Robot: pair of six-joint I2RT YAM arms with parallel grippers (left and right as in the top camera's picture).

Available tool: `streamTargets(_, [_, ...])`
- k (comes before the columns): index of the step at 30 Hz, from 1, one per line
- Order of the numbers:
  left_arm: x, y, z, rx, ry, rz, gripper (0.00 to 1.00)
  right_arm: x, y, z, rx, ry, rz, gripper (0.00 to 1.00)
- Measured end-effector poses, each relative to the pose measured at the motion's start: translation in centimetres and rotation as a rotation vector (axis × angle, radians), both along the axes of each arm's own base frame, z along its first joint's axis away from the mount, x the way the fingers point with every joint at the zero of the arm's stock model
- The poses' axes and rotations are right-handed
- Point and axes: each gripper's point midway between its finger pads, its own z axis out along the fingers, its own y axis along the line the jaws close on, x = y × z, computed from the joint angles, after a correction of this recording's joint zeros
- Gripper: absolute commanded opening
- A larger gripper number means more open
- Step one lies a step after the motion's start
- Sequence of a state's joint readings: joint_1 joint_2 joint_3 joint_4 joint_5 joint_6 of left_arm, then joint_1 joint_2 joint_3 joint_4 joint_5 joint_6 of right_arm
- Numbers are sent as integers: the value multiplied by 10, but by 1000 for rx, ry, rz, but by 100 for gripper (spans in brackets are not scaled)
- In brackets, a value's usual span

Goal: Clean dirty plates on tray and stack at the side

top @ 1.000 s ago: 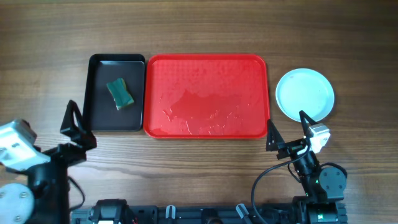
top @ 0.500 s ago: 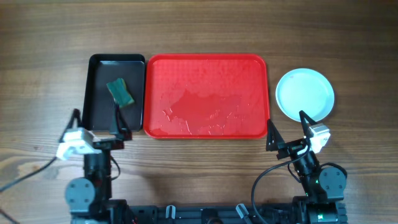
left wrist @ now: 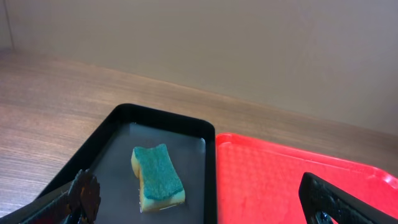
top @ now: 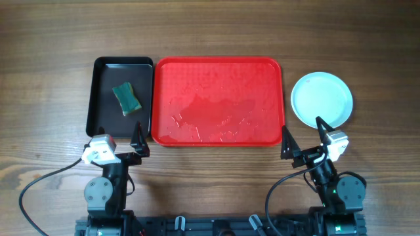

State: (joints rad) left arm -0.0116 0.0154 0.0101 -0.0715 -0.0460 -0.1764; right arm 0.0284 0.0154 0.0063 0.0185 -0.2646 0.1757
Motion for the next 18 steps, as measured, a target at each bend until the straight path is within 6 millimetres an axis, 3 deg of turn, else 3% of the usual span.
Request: streamTargets(18, [1,0,-4,0,16,0,100,0,0,0,3,1,0,99])
